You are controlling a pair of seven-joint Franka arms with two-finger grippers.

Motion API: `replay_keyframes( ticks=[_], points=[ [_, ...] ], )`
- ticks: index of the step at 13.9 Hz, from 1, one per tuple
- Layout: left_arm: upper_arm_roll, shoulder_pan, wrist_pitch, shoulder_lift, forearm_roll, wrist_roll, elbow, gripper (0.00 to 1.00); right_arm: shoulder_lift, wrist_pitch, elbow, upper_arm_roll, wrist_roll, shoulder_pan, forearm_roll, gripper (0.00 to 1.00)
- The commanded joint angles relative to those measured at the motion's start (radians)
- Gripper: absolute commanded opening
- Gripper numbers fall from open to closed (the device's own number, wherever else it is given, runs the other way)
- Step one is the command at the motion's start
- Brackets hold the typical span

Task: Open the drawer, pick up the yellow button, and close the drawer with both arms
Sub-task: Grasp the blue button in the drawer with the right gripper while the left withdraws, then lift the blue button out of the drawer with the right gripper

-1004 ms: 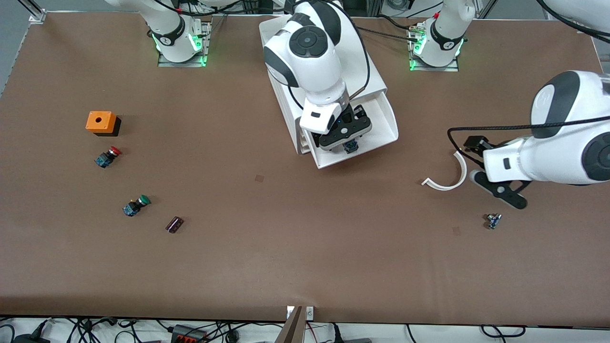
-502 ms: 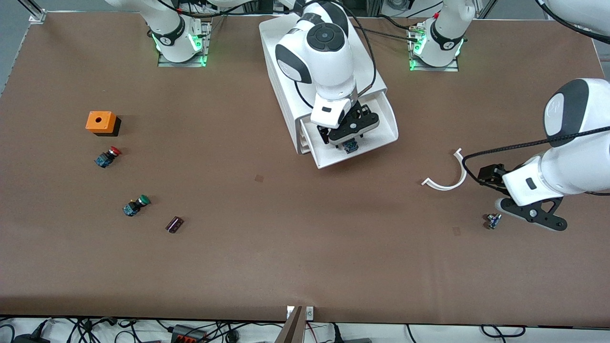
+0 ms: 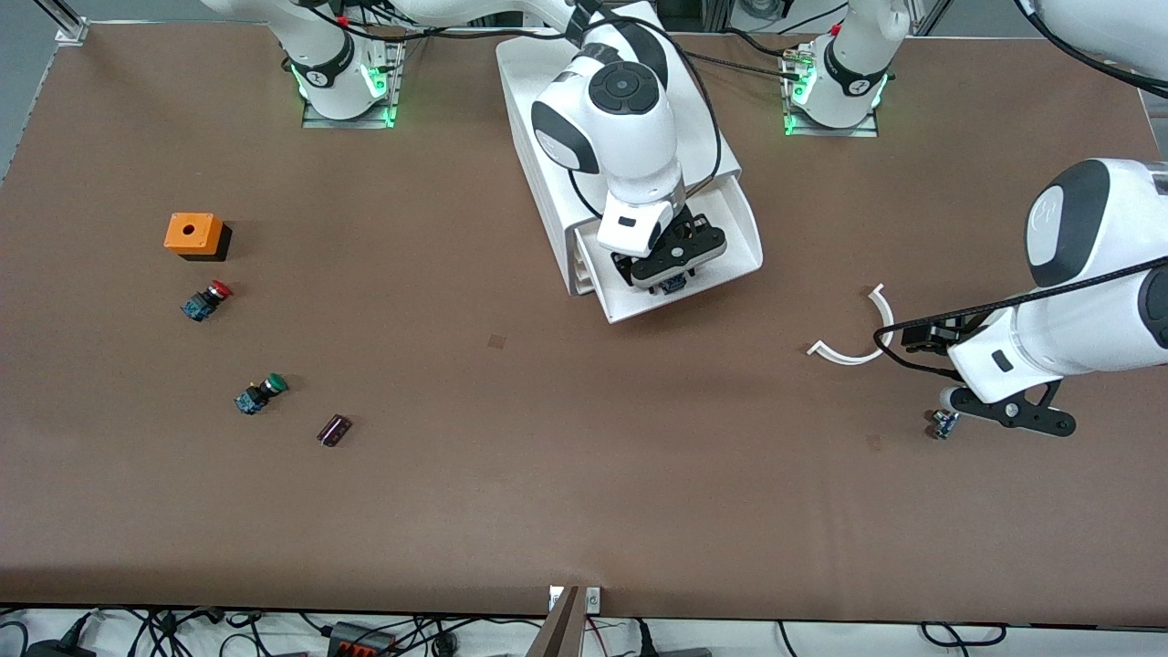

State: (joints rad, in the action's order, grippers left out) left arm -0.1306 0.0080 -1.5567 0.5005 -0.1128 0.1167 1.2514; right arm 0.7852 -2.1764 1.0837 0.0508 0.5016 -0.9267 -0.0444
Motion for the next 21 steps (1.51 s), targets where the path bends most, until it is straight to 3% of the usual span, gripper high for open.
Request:
replay_keyframes(
  ticks=[1, 2, 3, 5, 12, 14, 17, 21],
  points=[
    [-0.004, 0.010, 0.012, 0.001, 0.016, -0.011, 0.002, 1.00, 0.022, 0.003, -0.042, 0.004, 0.020, -0.007, 0.017, 0.47],
    [-0.004, 0.010, 0.012, 0.001, 0.016, -0.011, 0.002, 1.00, 0.020, 0.003, -0.042, 0.004, 0.018, -0.010, 0.023, 0.40],
    [-0.004, 0.009, 0.012, 0.000, 0.016, -0.011, 0.002, 1.00, 0.020, 0.006, -0.042, 0.003, 0.020, -0.011, 0.026, 0.19],
    [-0.004, 0.006, 0.012, 0.000, 0.016, -0.012, 0.003, 1.00, 0.019, 0.006, -0.044, 0.006, 0.020, -0.009, 0.026, 0.02],
    [-0.004, 0.007, 0.010, 0.001, 0.018, -0.012, 0.010, 1.00, -0.015, 0.104, -0.125, 0.026, 0.052, 0.008, 0.026, 0.00],
    [-0.004, 0.006, 0.012, 0.001, 0.030, -0.020, 0.010, 1.00, -0.056, 0.186, -0.133, 0.081, 0.042, 0.028, 0.025, 0.00],
    [-0.003, 0.013, -0.002, 0.001, 0.146, -0.171, 0.036, 1.00, -0.096, 0.297, -0.128, 0.087, 0.026, 0.126, 0.023, 0.00],
    [-0.046, -0.042, -0.156, -0.002, 0.157, -0.404, 0.118, 1.00, -0.116, 0.411, -0.123, 0.080, -0.044, 0.287, 0.011, 0.00]
  ],
)
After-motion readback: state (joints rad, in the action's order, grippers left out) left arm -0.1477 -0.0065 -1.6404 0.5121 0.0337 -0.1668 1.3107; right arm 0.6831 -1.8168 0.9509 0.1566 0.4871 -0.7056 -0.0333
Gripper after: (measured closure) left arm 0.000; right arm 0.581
